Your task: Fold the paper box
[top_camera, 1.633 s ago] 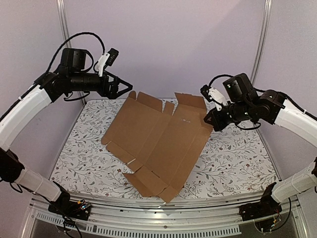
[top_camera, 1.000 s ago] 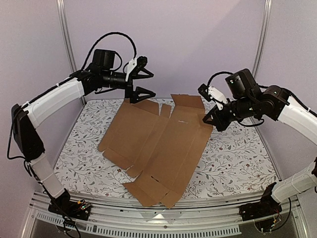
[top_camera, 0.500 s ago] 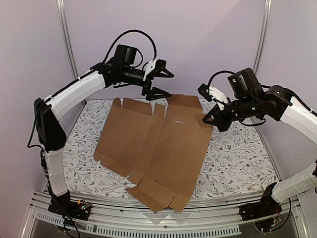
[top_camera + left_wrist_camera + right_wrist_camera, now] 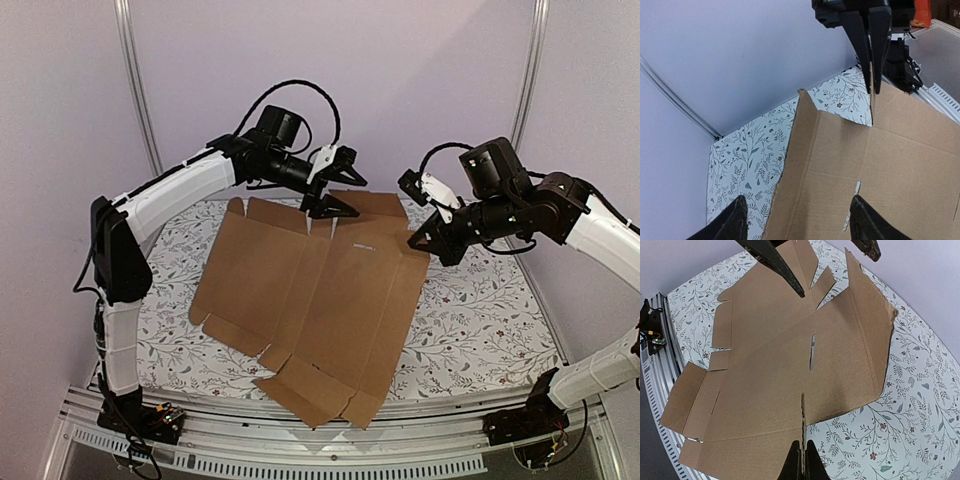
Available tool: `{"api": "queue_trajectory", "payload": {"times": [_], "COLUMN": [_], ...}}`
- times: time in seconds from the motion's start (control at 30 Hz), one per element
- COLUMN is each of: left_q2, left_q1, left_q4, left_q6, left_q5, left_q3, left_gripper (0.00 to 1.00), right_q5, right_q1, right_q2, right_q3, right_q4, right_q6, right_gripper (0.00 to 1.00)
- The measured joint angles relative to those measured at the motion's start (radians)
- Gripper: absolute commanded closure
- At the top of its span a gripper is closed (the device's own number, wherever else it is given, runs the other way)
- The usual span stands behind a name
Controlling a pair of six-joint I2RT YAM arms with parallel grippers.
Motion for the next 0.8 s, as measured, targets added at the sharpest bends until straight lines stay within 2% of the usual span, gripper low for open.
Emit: {"api": "queue_trajectory", "payload": {"times": [0.73, 0.8], "left_q2": [0.048, 0.048], "left_q1": [-0.034, -0.036], "left_q4": [0.016, 0.016], "left_q6": [0.014, 0.014], "left_q5": [-0.076, -0.082], "left_q3": [0.026, 0.026], "left_gripper": [0.95, 0.96], "right_q5": [0.008, 0.016], "right_q1": [0.021, 0.021], "right_q2": [-0.033, -0.034], "right_q3": [0.0, 0.0], "right_q4": [0.001, 0.006], "right_q6": [0.001, 0.002], "right_gripper": [1.0, 1.0]}}
